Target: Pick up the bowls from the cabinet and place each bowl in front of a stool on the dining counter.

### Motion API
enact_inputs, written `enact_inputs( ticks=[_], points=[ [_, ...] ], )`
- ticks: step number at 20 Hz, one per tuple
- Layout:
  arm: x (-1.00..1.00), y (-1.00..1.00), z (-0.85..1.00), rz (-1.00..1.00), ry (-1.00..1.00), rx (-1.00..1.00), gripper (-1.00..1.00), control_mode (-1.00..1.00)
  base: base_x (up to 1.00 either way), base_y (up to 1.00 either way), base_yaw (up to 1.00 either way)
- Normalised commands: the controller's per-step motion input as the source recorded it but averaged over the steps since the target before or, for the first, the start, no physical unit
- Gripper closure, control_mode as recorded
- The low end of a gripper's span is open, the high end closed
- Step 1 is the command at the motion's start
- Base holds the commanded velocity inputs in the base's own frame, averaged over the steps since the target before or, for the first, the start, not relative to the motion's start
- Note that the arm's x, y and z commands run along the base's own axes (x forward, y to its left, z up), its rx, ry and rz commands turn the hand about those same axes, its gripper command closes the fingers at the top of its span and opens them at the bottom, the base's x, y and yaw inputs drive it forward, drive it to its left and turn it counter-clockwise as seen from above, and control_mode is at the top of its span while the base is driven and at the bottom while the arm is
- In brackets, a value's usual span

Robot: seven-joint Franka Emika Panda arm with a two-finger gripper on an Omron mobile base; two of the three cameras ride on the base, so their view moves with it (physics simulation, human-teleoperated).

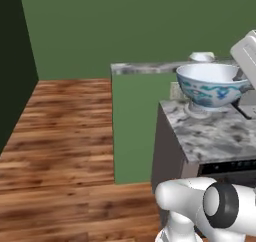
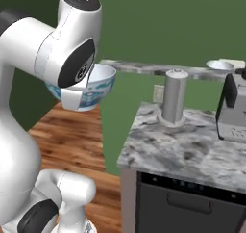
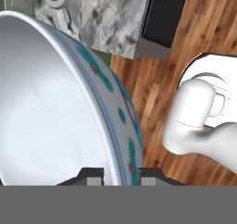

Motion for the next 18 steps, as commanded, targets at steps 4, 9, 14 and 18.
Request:
enact_inputs(
  ticks=[4, 9, 14, 18],
  points=[
    [0.0, 0.0, 0.0, 0.0, 0.0, 0.0, 1.0, 1.0, 0.0, 1.0, 0.0],
    [0.0, 0.0, 0.0, 0.0, 0.0, 0.0, 1.0, 1.0, 0.11, 1.0, -0.01],
    [0.0, 0.0, 0.0, 0.0, 0.0, 0.0, 1.0, 1.0, 0.9, 1.0, -0.27],
    [0.0, 0.0, 0.0, 0.0, 0.0, 0.0, 1.0, 1.0, 1.0, 1.0, -0.32]
  ],
)
